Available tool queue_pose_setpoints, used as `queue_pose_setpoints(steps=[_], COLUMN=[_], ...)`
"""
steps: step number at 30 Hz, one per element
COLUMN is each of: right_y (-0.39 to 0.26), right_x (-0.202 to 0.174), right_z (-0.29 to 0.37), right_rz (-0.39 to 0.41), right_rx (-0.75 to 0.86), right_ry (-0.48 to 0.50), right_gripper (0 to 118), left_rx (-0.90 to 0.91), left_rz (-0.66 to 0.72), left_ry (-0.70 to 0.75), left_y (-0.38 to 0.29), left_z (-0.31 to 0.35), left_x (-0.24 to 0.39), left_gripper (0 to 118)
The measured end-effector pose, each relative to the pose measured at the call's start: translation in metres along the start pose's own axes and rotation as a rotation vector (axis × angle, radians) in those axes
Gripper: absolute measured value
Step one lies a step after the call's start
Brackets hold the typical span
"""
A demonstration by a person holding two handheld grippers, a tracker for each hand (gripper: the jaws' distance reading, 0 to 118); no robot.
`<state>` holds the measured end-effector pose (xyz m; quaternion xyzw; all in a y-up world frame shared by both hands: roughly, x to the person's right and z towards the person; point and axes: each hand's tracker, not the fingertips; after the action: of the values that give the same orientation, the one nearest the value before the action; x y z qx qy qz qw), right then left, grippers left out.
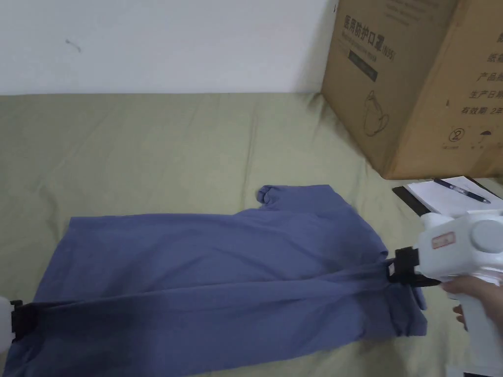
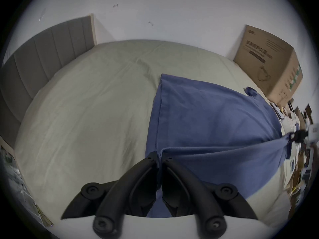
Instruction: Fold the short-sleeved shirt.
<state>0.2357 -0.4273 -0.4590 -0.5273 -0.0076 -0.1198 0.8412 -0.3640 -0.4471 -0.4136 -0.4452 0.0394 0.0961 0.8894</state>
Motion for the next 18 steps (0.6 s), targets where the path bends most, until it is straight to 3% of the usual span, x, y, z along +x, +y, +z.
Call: queue_pose_setpoints(steps=[2, 3, 5, 6, 7, 12, 15, 17, 18], right_y=[0.001, 0.001, -0.001, -0.003, -0.007, -0.037, -0.071, -0.098, -0.114], right_x=[-0.001, -0.002, 0.004, 0.006, 0.007, -0.001, -0.018, -0.031, -0.039], right_z=[-0.021, -0.028, -0.038, -0.037, -0.035, 0.027, 0.081, 0.112, 0.127], right_rz=[-0.03, -0.046, -0.066, -0.063, -0.065, -0.054, 0.015, 0.076, 0.108], right_rx=[0.01, 0.02, 0.074, 0.1, 0.121, 0.354, 0.465, 0.533, 0.6], right_ry=[-0.013, -0.024, -0.05, -0.05, -0.051, 0.008, 0.074, 0.137, 0.17], right_gripper=[9, 18, 55, 86, 115, 111, 111, 97, 78], left_rx=[-0.01, 0.005, 0.014, 0.016, 0.032, 0.213, 0.308, 0.368, 0.417], left_rz=[0.052, 0.064, 0.056, 0.053, 0.048, 0.012, 0.013, 0.024, 0.033], left_ry=[-0.007, -0.013, -0.015, -0.017, -0.015, -0.083, -0.134, -0.182, -0.205], left_y=[0.002, 0.002, 0.001, -0.004, -0.007, -0.021, -0.038, -0.054, -0.063], left_z=[-0.013, -0.017, -0.023, -0.022, -0.019, 0.043, 0.098, 0.133, 0.151], left_x=[-0.002, -0.003, -0.006, -0.008, -0.008, -0.003, 0.004, 0.01, 0.013], left_gripper=[14, 30, 88, 106, 112, 112, 112, 103, 89])
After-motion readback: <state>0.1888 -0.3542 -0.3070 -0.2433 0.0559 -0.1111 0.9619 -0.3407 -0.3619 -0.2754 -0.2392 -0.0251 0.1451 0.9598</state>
